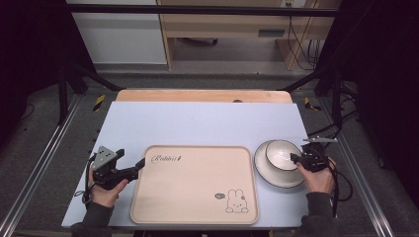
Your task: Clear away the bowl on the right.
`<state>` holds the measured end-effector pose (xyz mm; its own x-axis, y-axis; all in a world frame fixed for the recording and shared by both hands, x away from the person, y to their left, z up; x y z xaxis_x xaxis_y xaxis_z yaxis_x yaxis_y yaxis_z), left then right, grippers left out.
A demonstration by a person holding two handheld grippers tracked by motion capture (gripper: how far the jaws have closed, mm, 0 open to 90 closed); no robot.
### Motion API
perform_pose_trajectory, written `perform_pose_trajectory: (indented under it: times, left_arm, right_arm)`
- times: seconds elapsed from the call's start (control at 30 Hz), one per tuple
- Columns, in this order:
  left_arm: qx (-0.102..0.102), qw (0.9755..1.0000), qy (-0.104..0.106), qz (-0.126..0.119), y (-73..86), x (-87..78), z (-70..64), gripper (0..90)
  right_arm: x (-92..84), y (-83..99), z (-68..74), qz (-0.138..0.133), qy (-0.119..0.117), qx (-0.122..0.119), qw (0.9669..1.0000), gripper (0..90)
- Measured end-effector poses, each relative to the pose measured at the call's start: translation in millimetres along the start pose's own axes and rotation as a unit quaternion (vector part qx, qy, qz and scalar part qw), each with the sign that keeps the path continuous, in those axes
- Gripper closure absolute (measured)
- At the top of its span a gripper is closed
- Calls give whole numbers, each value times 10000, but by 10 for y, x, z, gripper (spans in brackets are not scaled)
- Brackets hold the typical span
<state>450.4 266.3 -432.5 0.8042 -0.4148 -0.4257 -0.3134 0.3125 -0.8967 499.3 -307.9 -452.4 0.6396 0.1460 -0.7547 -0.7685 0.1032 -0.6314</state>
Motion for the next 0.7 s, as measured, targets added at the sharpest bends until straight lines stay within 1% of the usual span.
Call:
perform_pose_trajectory:
  times: [0.17,0.27,0.4,0.67,0.7]
  left_arm:
    - [4,10000,6,13,2,4,-2,145]
    - [12,10000,-3,19,4,7,0,145]
    - [22,10000,5,49,9,12,1,146]
    - [29,10000,18,79,14,25,-7,148]
    - [29,10000,17,78,15,27,-8,149]
  right_arm:
    - [3,-2,-19,67,17,59,10000,755]
    - [12,-1,-16,127,29,117,9998,758]
    - [36,-2,-22,188,59,115,9997,768]
    - [48,-14,-45,254,-74,277,9993,783]
    - [47,-15,-42,257,-77,339,9991,788]
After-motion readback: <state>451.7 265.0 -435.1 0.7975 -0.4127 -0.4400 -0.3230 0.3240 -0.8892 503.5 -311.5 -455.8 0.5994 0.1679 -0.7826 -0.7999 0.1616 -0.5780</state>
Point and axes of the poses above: each handheld gripper's, and its own axes: x roughly forward along the jaws, y roughly out of its underside, z roughly to its left, the point moved 2 cm from there along x, roughly forward along the jaws, and after that the axes turned 11 degrees about x, right-handed, at the moved point
